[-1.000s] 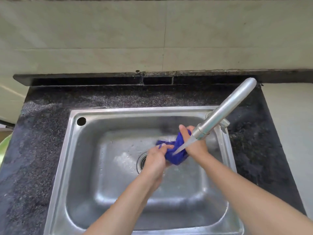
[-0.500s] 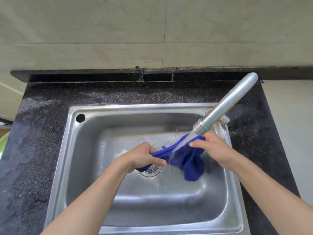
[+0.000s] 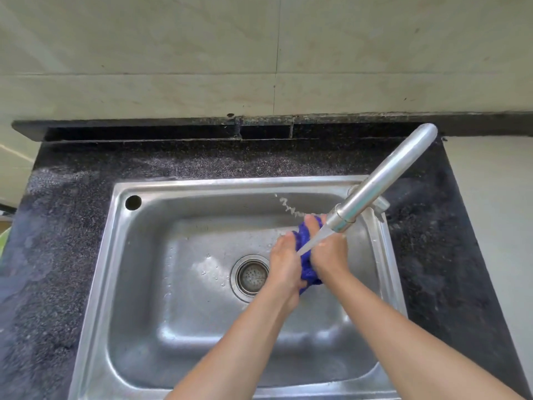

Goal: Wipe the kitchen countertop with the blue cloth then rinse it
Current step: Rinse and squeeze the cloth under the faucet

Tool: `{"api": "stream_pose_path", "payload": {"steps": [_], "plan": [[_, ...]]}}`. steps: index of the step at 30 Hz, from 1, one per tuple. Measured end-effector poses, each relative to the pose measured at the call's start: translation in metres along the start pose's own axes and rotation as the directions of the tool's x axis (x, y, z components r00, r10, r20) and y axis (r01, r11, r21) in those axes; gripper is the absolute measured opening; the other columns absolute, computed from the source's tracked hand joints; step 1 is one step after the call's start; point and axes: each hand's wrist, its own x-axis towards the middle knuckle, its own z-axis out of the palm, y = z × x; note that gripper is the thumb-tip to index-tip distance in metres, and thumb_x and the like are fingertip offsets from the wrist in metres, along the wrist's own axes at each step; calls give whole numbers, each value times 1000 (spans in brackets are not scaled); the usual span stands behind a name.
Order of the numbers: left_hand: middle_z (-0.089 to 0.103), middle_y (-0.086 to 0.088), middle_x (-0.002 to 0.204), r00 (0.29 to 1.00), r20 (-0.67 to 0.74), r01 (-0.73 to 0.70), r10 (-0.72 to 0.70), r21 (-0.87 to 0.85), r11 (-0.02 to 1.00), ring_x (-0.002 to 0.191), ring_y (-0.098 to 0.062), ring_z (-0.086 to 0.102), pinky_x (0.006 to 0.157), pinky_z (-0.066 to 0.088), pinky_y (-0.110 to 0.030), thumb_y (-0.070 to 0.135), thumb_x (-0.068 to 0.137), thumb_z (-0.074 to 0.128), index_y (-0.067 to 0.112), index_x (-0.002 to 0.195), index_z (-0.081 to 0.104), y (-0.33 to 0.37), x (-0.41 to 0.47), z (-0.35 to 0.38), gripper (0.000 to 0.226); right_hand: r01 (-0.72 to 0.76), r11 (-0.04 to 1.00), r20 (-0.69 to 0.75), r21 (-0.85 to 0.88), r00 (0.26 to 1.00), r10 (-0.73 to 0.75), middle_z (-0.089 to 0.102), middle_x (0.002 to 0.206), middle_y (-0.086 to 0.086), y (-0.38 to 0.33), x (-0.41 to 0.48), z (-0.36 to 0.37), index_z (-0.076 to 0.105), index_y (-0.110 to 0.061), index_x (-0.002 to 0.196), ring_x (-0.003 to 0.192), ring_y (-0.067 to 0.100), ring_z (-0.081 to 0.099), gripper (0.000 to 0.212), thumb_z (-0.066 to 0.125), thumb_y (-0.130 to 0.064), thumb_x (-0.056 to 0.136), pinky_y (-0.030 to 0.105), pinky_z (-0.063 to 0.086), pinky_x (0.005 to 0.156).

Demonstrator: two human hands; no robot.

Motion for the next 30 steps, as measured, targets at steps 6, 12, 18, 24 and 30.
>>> {"api": "stream_pose_path", "payload": {"steps": [6,12,18,24,30], "plan": [[61,-8,64,995,-77,-57,61,53,997,58,-21,58,51,43,-24,34,102,40,14,80,58,2,3,-6,34,40,997,54,-59,998,-37,58,59,8,6,-23,11,51,-9,60,63,31,57,40,44,-42,82,48,47,61],[63,-19,72,987,-153,-43,42,-7,999,60,-28,63,56,54,-29,41,99,44,7,88,59,17,13,-17,39,114,993,109,23,987,-116,59,59,11,-20,-50,18,53,-15,57,65,29,55,38,41,-45,77,40,42,62],[68,-7,65,995,98,21,-28,68,997,56,-20,64,56,52,-27,38,98,52,11,88,67,12,-9,-11,33,23,995,182,100,982,-41,48,50,-14,-8,14,3,44,-24,56,54,10,48,39,56,-47,85,27,39,54],[70,-14,112,936,331,80,-118,123,989,101,-31,65,107,40,-47,50,76,73,16,105,74,40,3,-39,45,-79,979,596,187,802,-49,67,114,11,-12,6,-28,60,-6,111,111,19,62,77,45,-75,79,36,49,97],[69,-17,95,940,337,59,-52,-10,998,80,-31,66,76,52,-35,36,86,60,8,104,67,48,4,-35,34,-11,965,700,263,690,-183,70,96,5,-13,-10,-42,58,-11,110,89,18,66,54,77,-42,70,32,53,79]]}}
